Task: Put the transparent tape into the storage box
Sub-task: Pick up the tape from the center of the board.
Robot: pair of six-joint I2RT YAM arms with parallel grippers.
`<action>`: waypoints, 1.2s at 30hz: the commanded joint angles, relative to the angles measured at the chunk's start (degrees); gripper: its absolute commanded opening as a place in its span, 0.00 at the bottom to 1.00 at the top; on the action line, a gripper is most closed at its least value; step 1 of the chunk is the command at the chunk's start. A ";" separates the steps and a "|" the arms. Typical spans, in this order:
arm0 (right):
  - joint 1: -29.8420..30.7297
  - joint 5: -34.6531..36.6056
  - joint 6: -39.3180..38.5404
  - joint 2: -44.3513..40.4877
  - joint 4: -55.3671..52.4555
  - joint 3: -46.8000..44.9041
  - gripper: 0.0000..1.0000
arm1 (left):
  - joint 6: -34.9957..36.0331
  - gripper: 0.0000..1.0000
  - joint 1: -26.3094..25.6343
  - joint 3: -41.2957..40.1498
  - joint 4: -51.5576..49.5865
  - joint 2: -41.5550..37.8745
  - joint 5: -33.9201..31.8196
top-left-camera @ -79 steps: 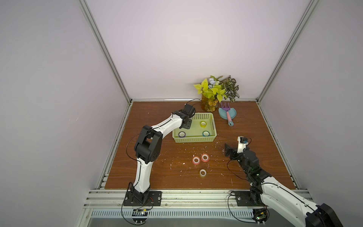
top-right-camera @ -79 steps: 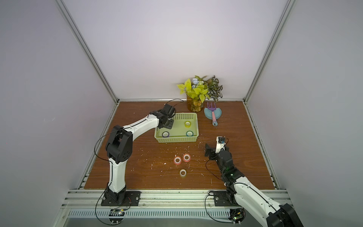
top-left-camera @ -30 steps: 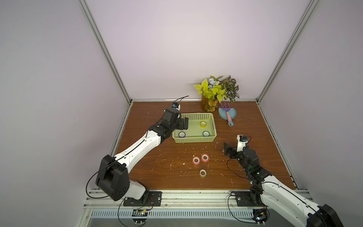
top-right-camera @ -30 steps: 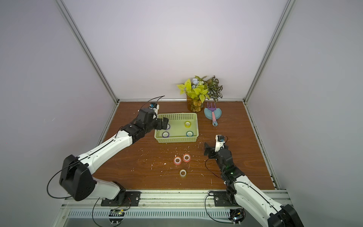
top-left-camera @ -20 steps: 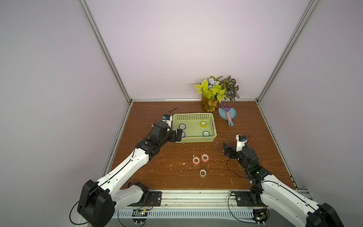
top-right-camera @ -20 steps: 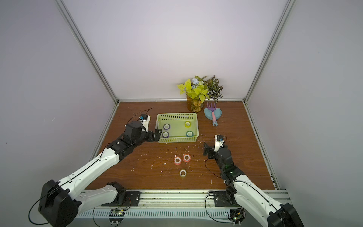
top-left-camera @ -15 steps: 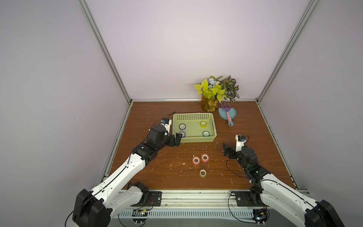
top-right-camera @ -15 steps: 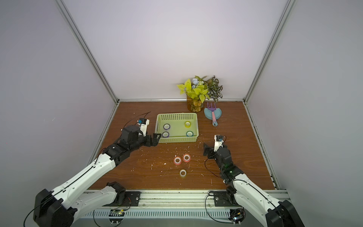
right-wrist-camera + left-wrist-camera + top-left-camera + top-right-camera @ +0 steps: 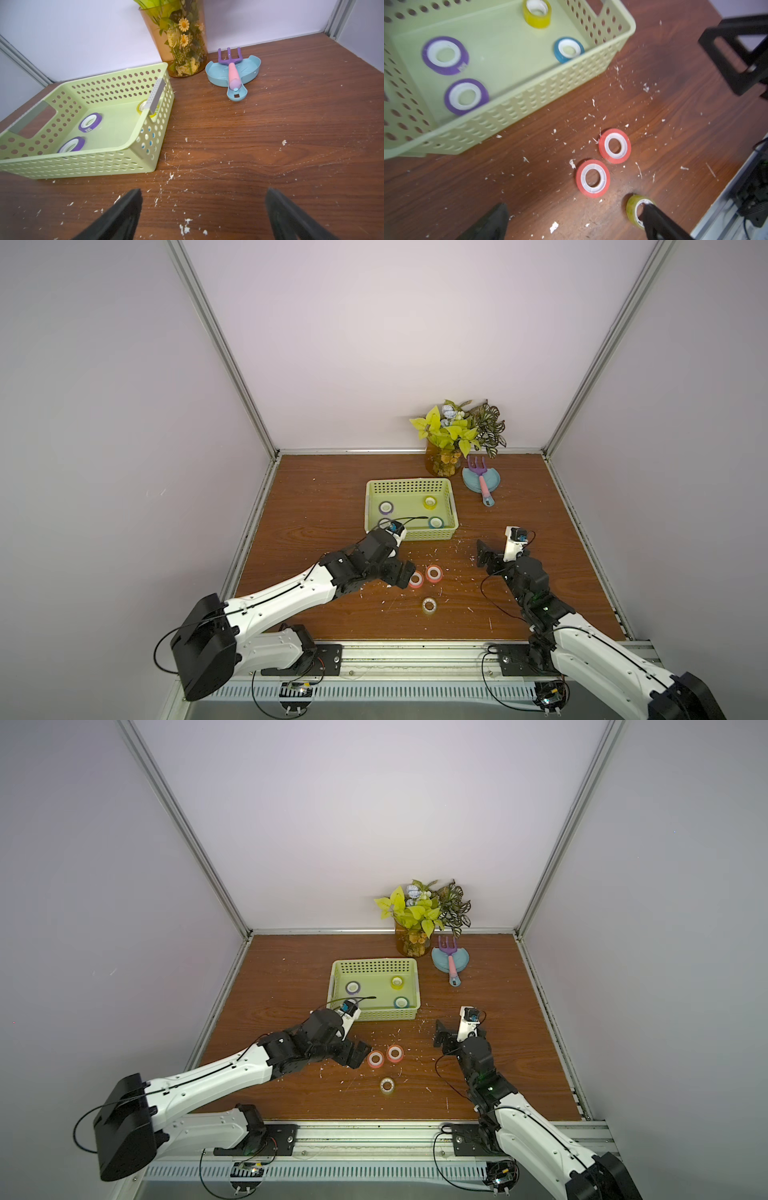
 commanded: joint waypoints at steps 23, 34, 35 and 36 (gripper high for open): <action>0.11 2.31 0.60 -1.02 2.71 -0.33 0.99 | -2.45 0.78 -6.96 11.49 -7.04 22.82 -2.73; 0.09 2.15 0.56 -1.11 2.68 -0.38 0.99 | -1.58 0.71 -7.13 14.05 -7.67 27.47 -3.28; 0.11 2.19 0.56 -1.13 2.67 -0.34 0.99 | -1.58 0.70 -7.23 14.21 -7.73 27.86 -3.26; 0.11 2.18 0.62 -1.15 2.69 -0.33 0.99 | -1.48 0.70 -7.23 14.30 -7.76 28.15 -3.19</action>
